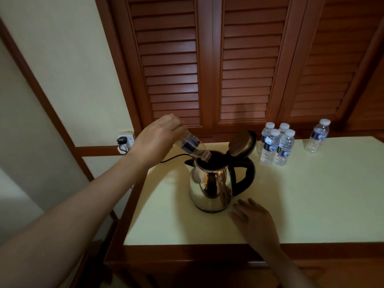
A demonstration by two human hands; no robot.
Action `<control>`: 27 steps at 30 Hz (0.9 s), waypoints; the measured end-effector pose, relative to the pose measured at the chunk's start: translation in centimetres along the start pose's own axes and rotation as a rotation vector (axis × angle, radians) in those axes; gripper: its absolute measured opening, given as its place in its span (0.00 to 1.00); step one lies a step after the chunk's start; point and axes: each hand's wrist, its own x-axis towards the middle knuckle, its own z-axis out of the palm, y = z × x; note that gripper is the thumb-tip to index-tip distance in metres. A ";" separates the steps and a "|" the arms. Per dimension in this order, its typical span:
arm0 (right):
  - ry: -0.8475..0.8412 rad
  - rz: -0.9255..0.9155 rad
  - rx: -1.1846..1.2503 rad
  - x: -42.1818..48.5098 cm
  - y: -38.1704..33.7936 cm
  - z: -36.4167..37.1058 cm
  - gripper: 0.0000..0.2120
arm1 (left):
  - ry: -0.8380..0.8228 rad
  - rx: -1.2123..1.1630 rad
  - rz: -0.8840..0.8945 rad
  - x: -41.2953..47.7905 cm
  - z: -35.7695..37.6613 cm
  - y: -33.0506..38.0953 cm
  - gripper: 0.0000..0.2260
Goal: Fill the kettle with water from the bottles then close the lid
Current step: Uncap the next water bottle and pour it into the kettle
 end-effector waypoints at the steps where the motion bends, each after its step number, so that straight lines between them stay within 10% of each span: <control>1: -0.001 0.007 0.004 0.0 -0.1 -0.1 0.17 | 0.009 0.006 0.023 0.3 -0.2 0.2 0.16; 16: -0.007 -0.021 -0.005 -0.1 0.0 -0.1 0.18 | -0.094 0.124 0.100 2.0 -0.4 1.4 0.21; 27: -0.007 0.026 0.036 0.1 0.6 0.7 0.16 | 0.193 -0.163 -0.526 -5.4 3.8 2.8 0.25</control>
